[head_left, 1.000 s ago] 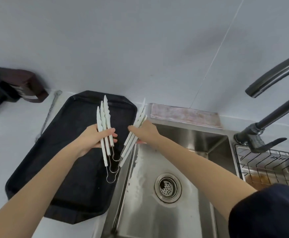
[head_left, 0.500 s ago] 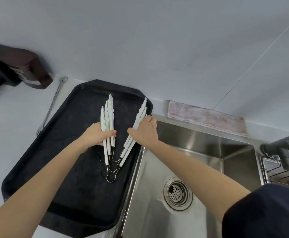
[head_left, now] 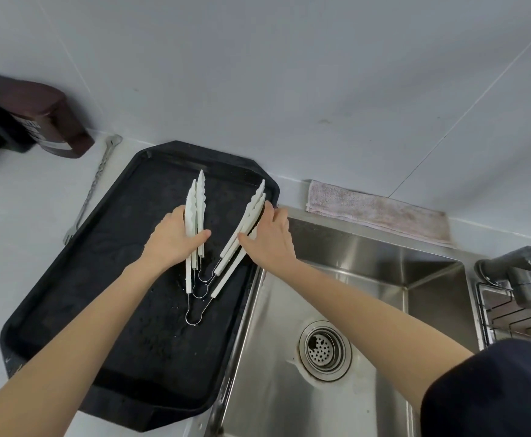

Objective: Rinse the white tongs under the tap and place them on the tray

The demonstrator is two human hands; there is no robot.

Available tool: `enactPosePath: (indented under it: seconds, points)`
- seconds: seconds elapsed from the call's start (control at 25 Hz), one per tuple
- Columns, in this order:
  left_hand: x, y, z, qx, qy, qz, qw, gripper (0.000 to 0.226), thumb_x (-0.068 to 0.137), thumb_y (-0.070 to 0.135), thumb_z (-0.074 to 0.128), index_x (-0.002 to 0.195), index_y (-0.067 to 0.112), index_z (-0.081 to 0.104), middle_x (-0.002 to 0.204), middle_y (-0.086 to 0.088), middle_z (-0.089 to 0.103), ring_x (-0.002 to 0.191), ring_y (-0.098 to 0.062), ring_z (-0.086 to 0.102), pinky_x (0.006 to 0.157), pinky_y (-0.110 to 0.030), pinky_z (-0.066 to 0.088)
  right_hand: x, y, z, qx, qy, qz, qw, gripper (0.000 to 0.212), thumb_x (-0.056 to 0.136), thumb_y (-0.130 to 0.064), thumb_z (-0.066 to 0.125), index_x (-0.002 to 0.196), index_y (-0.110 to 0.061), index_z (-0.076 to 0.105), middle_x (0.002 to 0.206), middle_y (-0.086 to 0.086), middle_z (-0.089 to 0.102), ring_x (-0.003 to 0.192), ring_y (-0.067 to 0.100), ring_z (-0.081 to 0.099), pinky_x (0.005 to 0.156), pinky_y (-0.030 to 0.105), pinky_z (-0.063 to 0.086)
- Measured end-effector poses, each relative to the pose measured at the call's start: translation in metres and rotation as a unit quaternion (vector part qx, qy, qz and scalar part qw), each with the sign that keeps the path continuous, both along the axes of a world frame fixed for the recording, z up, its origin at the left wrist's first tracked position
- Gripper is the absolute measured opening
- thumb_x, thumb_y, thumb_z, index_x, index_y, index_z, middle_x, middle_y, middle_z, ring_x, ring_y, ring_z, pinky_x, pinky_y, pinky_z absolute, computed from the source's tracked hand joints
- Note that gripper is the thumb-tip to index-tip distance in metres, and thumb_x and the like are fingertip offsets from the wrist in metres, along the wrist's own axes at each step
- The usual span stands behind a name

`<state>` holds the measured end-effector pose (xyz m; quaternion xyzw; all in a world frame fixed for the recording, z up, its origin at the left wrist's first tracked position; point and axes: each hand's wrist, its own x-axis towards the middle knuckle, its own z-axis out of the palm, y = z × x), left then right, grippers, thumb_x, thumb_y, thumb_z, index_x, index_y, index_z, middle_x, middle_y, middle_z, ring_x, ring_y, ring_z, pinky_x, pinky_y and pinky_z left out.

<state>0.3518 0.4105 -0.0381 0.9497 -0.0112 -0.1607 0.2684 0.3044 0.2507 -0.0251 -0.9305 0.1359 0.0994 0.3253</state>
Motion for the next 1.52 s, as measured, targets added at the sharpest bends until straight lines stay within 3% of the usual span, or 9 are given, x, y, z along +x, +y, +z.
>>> enactPosePath:
  seconds: [0.16,0.32,0.52,0.68,0.76,0.84,0.96,1.2,1.52]
  points:
    - [-0.010,0.002,0.002,-0.010,-0.039,0.007,0.999,0.070,0.090,0.026,0.052,0.147,0.005,0.017,0.150,-0.020,0.027,0.137,-0.036,0.029,0.108,-0.048,0.030,-0.012,0.003,-0.004,-0.066,-0.045,0.042,0.996,0.076,0.089,-0.033,0.050,0.149,-0.007,0.010,0.151,0.016,0.018,0.138,0.032,0.024,0.110,0.041,0.026]
    - [-0.028,0.008,-0.006,0.081,-0.138,-0.073,0.984,0.061,0.096,0.024,0.039,0.146,0.001,0.014,0.156,-0.016,0.017,0.143,-0.035,0.015,0.115,-0.049,0.016,-0.018,0.008,-0.012,-0.122,-0.063,0.116,0.984,0.079,0.091,-0.044,0.044,0.151,-0.011,0.004,0.160,0.013,-0.003,0.148,0.028,-0.001,0.119,0.043,0.004]
    - [-0.025,0.012,-0.016,0.095,-0.089,-0.032,0.991,0.054,0.099,0.023,0.022,0.148,0.006,0.006,0.157,-0.009,0.016,0.146,-0.028,0.010,0.117,-0.050,0.006,-0.014,0.011,-0.022,-0.124,-0.048,0.163,0.978,0.080,0.093,-0.047,0.040,0.151,-0.012,-0.002,0.160,0.011,-0.011,0.148,0.026,-0.012,0.120,0.039,-0.004]
    - [-0.026,0.009,-0.026,0.076,-0.081,-0.052,0.992,0.067,0.095,0.044,0.020,0.148,0.009,0.001,0.159,-0.008,0.004,0.147,-0.027,0.000,0.117,-0.049,-0.001,-0.012,0.007,-0.028,-0.147,-0.050,0.152,0.976,0.084,0.091,-0.055,0.037,0.151,-0.011,-0.003,0.160,0.010,-0.014,0.147,0.026,-0.016,0.119,0.039,-0.008]
    - [-0.029,0.008,-0.030,0.105,-0.095,-0.090,0.986,0.085,0.081,0.062,0.008,0.148,0.013,-0.004,0.159,-0.007,-0.005,0.147,-0.026,-0.007,0.117,-0.046,-0.006,-0.011,0.003,-0.030,-0.163,-0.042,0.145,0.975,0.086,0.090,-0.060,0.035,0.151,-0.013,-0.004,0.160,0.009,-0.016,0.147,0.027,-0.016,0.119,0.040,-0.009]
    - [-0.029,0.006,-0.034,0.121,-0.107,-0.108,0.981,0.091,0.071,0.066,0.000,0.148,0.016,-0.006,0.159,-0.006,-0.009,0.146,-0.026,-0.009,0.116,-0.047,-0.007,-0.008,-0.002,-0.032,-0.172,-0.034,0.143,0.974,0.086,0.089,-0.063,0.032,0.151,-0.015,-0.004,0.160,0.006,-0.016,0.147,0.026,-0.016,0.119,0.041,-0.009]
    - [-0.022,0.000,-0.034,0.124,-0.111,-0.104,0.981,0.088,0.073,0.064,0.001,0.148,0.018,-0.005,0.159,-0.006,-0.007,0.147,-0.028,-0.006,0.117,-0.048,-0.004,-0.001,-0.009,-0.031,-0.185,-0.023,0.150,0.971,0.086,0.088,-0.065,0.029,0.151,-0.017,-0.005,0.160,0.004,-0.015,0.147,0.024,-0.016,0.118,0.042,-0.009]
    - [-0.015,-0.005,-0.023,0.148,-0.105,-0.110,0.977,0.069,0.095,0.048,0.026,0.149,0.017,-0.003,0.159,-0.007,-0.006,0.146,-0.030,-0.006,0.116,-0.050,-0.003,-0.002,-0.016,-0.023,-0.179,-0.028,0.158,0.971,0.082,0.090,-0.062,0.030,0.151,-0.018,-0.003,0.161,0.003,-0.012,0.148,0.022,-0.015,0.118,0.044,-0.008]
    - [-0.018,-0.046,0.035,0.149,-0.163,-0.135,0.966,0.073,0.091,0.056,0.015,0.148,0.016,-0.008,0.158,-0.010,-0.012,0.145,-0.030,-0.016,0.115,-0.050,-0.011,-0.019,-0.058,0.034,-0.215,-0.073,0.103,0.969,0.079,0.091,-0.056,0.036,0.151,-0.021,-0.003,0.161,0.002,-0.011,0.147,0.024,-0.016,0.117,0.047,-0.010]
